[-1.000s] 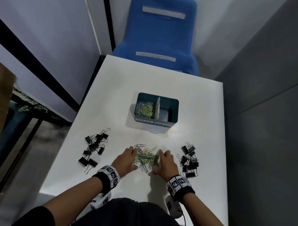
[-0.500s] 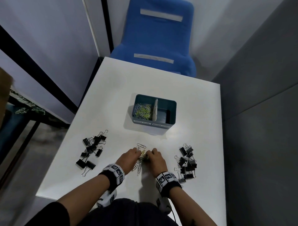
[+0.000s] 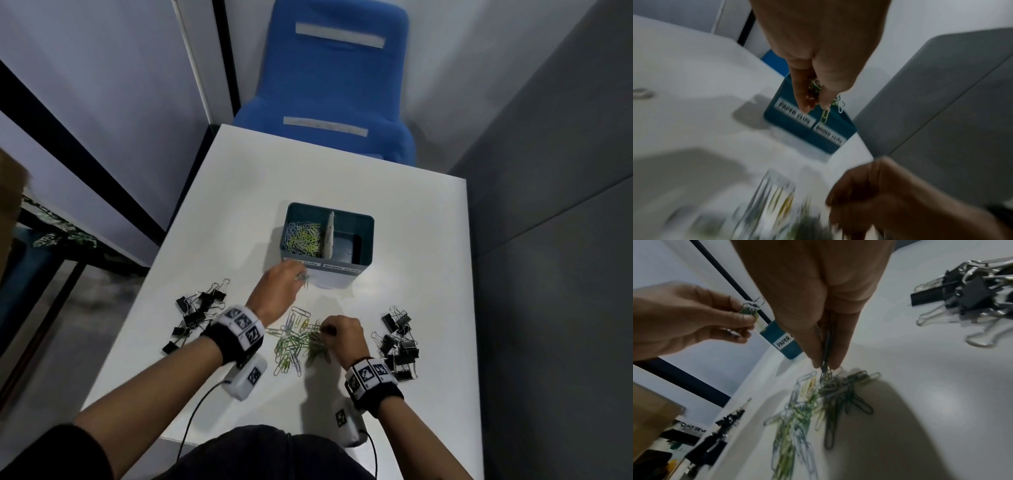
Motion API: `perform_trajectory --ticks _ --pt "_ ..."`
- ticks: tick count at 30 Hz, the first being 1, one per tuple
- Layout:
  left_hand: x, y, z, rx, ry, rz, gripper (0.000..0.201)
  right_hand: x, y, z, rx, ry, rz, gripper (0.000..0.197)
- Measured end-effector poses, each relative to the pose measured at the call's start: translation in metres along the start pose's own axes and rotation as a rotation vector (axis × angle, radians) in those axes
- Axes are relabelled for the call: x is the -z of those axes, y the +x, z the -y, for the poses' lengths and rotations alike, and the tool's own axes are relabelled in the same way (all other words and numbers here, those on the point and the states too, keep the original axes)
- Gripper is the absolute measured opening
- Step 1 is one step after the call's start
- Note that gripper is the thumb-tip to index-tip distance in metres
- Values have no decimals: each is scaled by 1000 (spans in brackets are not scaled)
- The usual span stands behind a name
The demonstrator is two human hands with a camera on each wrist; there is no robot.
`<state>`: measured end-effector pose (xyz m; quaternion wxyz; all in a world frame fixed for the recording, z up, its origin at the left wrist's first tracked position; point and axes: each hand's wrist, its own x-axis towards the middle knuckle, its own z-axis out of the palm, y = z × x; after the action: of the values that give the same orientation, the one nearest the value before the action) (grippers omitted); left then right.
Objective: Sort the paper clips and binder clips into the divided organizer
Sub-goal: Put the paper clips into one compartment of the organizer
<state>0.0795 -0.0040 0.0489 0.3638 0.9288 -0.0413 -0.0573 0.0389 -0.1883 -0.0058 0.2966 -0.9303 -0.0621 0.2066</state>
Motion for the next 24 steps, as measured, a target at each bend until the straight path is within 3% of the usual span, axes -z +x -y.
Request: perform_trajectory --ticks 5,7,10,15,17,20,24 --pt "39 56 -20 1 -6 -138 13 35 15 30 43 26 -21 12" --pt "46 62 -18 52 41 -135 23 54 26 44 63 58 -69 9" --pt "41 48 -4 141 165 -141 21 84 48 67 140 39 -144 12" --pt "7 -3 28 231 277 91 22 119 89 100 170 27 -233 12" --pt "-5 -23 39 263 318 186 25 124 98 108 146 45 -230 21" --pt "-19 -50 55 331 369 292 28 116 98 101 90 13 -228 35" --pt "-35 -74 68 392 357 366 35 81 76 71 88 -49 -154 22"
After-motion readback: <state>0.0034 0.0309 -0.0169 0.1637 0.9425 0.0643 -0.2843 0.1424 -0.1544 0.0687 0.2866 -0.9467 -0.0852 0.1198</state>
